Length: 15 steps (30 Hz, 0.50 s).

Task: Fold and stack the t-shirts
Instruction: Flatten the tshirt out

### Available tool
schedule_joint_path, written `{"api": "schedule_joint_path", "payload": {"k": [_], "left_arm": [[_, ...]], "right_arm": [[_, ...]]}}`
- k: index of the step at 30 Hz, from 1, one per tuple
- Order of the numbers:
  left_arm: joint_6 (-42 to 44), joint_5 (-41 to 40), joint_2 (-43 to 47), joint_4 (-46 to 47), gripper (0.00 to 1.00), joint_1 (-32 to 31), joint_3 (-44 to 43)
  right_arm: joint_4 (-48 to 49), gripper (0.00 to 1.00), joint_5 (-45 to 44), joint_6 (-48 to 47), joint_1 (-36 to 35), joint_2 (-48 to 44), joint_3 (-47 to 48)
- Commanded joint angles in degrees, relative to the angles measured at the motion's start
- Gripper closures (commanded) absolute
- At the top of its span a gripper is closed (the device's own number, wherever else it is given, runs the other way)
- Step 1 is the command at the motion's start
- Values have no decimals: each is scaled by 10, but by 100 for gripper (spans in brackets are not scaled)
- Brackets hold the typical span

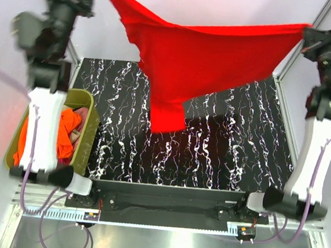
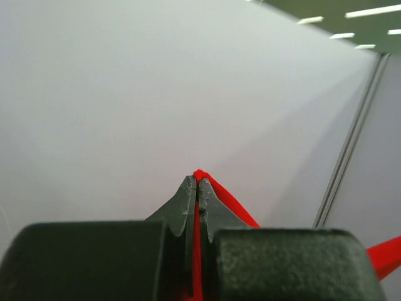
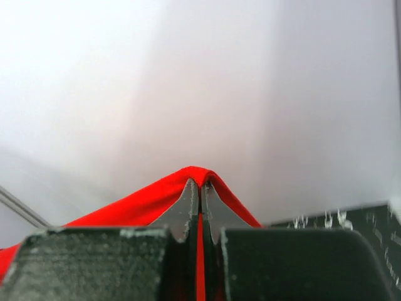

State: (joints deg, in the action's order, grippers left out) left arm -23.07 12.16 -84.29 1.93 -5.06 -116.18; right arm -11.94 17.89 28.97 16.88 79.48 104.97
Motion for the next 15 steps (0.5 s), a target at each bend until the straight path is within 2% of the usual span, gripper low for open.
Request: {"api": "schedule_joint_path", "payload": {"k": [1,6,9,15], "left_arm": [[29,-44,93,-18,100,9,-9],[57,-96,214,-54,100,8,17],[68,-101,252,-62,100,9,13],[86,-115,262,-62,100,9,16]], "right_arm": [[-19,100,-40,-29,2,-85,0],[-39,100,-59,-55,2,-197,-6],[-57,100,-76,-60,1,-232,2],[-67,100,-80,-64,-4,-245,-8]]}}
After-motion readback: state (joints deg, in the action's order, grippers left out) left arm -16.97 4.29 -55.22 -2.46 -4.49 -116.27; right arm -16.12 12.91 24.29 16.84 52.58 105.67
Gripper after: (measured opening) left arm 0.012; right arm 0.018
